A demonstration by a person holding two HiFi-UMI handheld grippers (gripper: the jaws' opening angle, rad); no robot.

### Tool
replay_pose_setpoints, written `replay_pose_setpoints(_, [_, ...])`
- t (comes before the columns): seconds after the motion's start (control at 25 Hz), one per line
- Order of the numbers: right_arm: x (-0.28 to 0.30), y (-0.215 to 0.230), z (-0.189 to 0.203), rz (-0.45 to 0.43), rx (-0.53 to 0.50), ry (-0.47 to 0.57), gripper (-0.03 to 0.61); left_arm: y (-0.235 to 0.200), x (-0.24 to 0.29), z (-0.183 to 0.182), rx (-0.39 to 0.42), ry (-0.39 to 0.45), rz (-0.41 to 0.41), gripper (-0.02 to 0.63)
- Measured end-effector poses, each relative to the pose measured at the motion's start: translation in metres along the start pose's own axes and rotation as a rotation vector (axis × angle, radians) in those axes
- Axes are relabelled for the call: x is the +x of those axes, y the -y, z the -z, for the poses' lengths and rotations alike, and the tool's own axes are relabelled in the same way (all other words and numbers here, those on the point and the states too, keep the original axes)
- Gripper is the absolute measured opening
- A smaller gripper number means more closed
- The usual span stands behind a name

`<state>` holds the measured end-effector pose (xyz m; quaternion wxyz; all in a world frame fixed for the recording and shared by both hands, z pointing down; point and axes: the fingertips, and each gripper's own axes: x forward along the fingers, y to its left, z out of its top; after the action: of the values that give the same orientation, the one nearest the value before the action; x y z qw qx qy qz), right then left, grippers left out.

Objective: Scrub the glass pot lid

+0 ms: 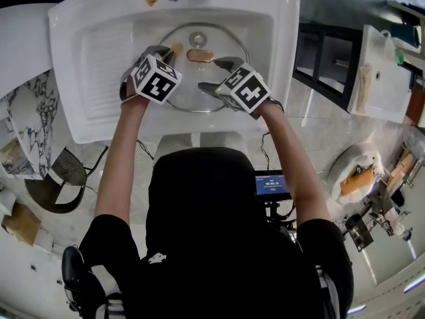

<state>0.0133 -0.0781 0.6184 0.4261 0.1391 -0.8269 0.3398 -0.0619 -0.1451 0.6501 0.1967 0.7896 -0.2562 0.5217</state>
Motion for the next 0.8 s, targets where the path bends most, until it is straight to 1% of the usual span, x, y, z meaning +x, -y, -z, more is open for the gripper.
replay_pose_setpoints(0.2, [0.0001,-0.0007,-0.0001,-0.002,0.0,0.001,0.313,-0.0049,0.0045,-0.0027,0.03,0.009,-0.051,0.023])
replay_pose_setpoints(0.56, [0.0007,0.0002,-0.0002,0.001,0.001,0.007,0.313,-0.0084,0.0055,-0.004,0.042,0.04,-0.118,0.023])
replay_pose_setpoints(0.8, [0.0009,-0.0017,0.0017,-0.012,-0.002,0.003,0.313,-0.0055,0.0018,-0.0004,0.043,0.056,-0.129,0.021])
